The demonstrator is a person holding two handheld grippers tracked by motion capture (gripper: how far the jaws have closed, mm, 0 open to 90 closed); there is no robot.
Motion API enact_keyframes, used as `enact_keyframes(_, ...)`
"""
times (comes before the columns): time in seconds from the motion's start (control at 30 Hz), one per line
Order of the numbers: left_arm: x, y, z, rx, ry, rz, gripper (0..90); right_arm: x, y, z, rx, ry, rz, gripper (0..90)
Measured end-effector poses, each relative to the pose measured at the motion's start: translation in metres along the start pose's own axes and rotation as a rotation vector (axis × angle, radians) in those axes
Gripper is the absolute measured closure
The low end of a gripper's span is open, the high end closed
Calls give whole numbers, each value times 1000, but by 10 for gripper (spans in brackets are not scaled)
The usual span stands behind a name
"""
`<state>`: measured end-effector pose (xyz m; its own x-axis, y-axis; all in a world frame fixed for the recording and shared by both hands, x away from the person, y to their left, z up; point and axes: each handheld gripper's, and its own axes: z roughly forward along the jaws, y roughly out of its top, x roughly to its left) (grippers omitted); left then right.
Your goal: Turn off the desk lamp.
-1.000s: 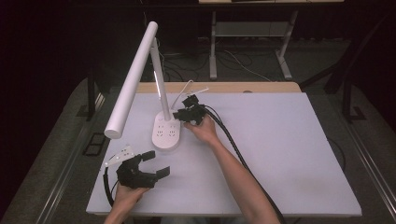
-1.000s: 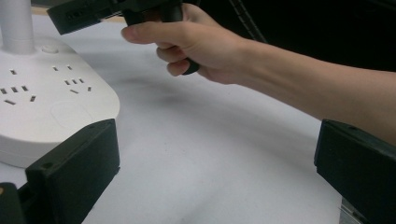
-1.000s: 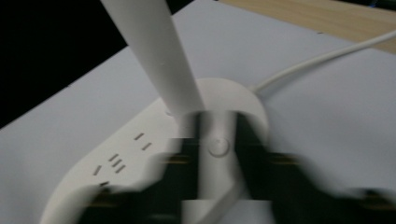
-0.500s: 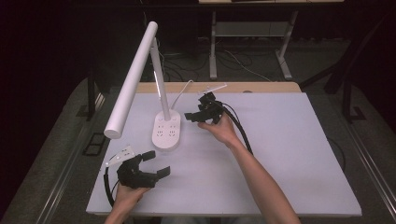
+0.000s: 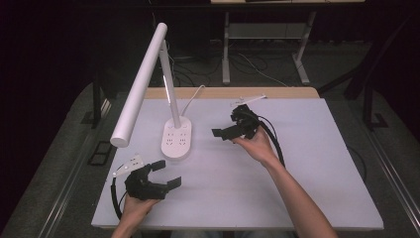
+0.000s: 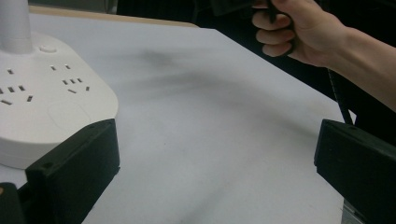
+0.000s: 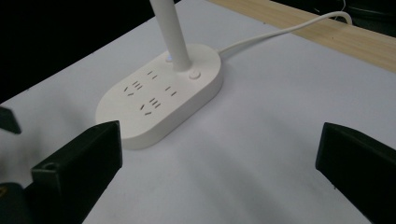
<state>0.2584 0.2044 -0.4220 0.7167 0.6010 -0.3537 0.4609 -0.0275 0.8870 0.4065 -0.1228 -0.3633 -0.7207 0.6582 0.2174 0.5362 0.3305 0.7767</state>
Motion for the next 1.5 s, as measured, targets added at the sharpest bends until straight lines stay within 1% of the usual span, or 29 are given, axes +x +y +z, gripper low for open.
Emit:
enact_keyframes(0.2, -1, 0, 1, 3, -3, 1, 0, 3, -11, -27, -18, 6, -6, 6)
enact_keyframes(0.37, -1, 0, 2, 4, -2, 2, 0, 5, -25, -50, -26, 4, -19, 6)
enact_keyframes(0.6, -2, 0, 3, 6, -4, 4, 0, 5, -45, -78, -47, -2, -11, 6)
enact_keyframes(0.67, -2, 0, 3, 6, -3, 4, 0, 5, -52, -85, -52, 0, 5, 6)
enact_keyframes(0.8, -2, 0, 4, 7, -4, 4, 0, 2, -68, -97, -60, -5, 20, 7)
enact_keyframes(0.93, -2, 0, 4, 8, -2, 5, 0, 0, -85, -109, -62, -21, 33, 6)
enact_keyframes(1.03, -2, 0, 4, 9, -1, 5, 0, -1, -98, -120, -76, -39, 51, 7)
enact_keyframes(1.1, -2, 0, 4, 10, 0, 7, 0, -1, -108, -127, -74, -68, 49, 6)
enact_keyframes(1.17, -3, 0, 4, 12, 0, 8, 0, -2, -118, -133, -82, -75, 71, 7)
enact_keyframes(1.4, -3, -1, 5, 16, 0, 5, 0, -2, -150, -151, -118, -107, 117, 7)
enact_keyframes(1.5, -2, -1, 5, 16, 2, 6, 0, -1, -162, -157, -112, -114, 140, 7)
